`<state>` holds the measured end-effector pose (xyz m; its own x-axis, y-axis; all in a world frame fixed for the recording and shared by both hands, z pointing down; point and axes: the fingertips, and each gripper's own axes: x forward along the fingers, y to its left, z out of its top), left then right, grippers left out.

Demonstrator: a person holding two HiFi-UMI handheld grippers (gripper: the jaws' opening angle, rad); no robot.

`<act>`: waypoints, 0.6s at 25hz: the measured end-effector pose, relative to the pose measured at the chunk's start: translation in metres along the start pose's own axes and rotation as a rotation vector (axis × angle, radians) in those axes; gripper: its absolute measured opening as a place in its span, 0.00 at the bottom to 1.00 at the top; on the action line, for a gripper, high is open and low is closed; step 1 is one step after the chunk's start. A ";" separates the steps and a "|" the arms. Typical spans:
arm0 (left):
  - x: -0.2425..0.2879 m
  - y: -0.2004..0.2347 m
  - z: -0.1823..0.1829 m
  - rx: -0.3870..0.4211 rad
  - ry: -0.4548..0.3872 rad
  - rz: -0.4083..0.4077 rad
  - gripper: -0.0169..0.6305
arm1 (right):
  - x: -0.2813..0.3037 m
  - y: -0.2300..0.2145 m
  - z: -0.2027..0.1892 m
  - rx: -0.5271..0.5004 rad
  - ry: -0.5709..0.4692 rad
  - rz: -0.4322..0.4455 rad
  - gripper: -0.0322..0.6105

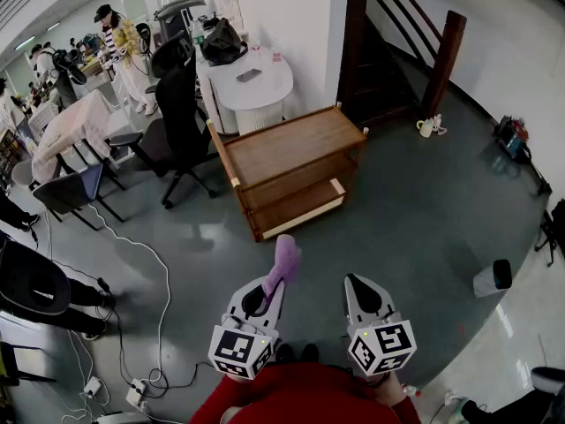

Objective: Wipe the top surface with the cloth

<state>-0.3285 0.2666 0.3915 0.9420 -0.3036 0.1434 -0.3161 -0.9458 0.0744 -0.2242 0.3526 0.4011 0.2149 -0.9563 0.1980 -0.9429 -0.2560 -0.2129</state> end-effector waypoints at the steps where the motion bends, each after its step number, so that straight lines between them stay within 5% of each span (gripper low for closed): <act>1: 0.001 0.000 -0.001 -0.002 0.001 0.001 0.10 | 0.000 -0.001 0.000 -0.005 0.000 0.000 0.05; 15: 0.007 -0.005 -0.006 -0.013 0.020 0.005 0.10 | 0.001 -0.011 -0.003 -0.003 0.013 0.002 0.05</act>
<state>-0.3212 0.2704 0.3984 0.9379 -0.3059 0.1633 -0.3225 -0.9426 0.0865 -0.2143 0.3551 0.4060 0.2093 -0.9550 0.2102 -0.9443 -0.2532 -0.2101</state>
